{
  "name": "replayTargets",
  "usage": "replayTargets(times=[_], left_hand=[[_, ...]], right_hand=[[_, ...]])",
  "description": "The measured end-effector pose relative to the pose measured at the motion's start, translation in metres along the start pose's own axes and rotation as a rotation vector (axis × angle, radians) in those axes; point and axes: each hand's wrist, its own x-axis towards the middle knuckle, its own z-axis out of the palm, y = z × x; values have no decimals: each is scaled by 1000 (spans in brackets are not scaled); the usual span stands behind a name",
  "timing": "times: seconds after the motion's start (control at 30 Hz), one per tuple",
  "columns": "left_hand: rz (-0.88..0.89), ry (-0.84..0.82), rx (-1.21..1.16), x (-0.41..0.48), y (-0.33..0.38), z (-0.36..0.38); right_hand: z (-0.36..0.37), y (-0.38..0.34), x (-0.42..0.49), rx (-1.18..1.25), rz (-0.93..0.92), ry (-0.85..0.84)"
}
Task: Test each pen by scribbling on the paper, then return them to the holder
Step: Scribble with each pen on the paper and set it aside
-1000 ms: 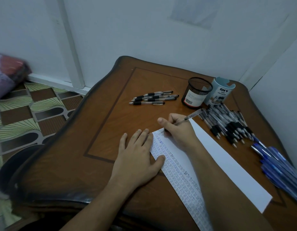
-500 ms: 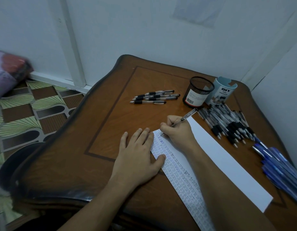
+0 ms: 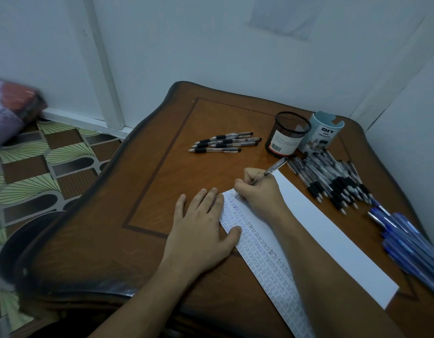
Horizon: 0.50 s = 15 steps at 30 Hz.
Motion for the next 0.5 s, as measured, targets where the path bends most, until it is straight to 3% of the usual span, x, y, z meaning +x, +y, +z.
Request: replayTargets(times=[0.5], left_hand=[[-1, -5, 1, 0, 1, -2]], right_hand=[[-1, 2, 0, -36, -14, 19]])
